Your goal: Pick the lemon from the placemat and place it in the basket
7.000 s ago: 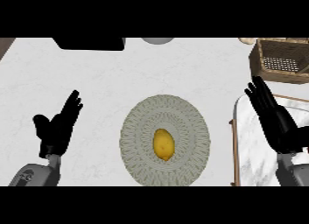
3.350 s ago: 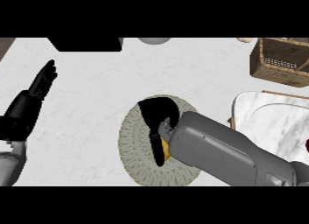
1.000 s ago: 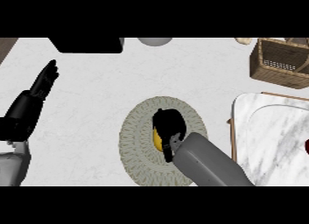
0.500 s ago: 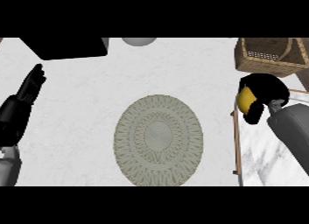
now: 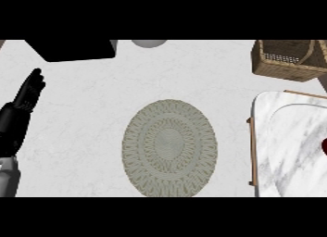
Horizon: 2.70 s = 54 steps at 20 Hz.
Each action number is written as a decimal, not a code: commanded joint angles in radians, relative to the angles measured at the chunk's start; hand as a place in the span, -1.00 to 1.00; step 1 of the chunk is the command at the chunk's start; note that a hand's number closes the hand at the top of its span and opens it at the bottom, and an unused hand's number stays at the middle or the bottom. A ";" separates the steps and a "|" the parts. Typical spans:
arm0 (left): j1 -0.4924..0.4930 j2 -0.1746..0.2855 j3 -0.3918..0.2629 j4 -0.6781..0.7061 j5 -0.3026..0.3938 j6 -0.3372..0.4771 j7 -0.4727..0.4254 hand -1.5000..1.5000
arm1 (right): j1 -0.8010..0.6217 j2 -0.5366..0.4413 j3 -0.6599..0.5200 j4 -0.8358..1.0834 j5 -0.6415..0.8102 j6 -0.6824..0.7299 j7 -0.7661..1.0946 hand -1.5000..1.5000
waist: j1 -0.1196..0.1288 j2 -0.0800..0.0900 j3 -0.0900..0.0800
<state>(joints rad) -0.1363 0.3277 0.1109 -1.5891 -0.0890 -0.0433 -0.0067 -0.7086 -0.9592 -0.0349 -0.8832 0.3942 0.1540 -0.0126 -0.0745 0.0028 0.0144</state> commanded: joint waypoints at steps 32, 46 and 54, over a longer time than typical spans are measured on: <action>-0.149 -0.036 -0.078 0.067 -0.035 -0.045 0.017 0.00 | -0.685 -0.137 -0.059 0.533 -0.027 0.543 -0.149 1.00 | 0.146 0.026 -0.014; -0.126 -0.023 -0.055 0.067 -0.032 -0.056 0.000 0.00 | -0.671 -0.168 0.191 0.505 0.276 0.524 -0.334 1.00 | 0.124 0.018 -0.014; -0.081 -0.042 -0.059 0.014 -0.034 -0.045 0.000 0.00 | -0.735 -0.105 0.143 0.646 0.259 0.607 -0.347 -1.00 | 0.132 0.012 -0.014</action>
<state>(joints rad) -0.2563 0.2964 0.0576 -1.5405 -0.1158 -0.0988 -0.0081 -1.4237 -1.0858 0.1208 -0.2809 0.6538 0.7104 -0.3361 0.0571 0.0204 0.0006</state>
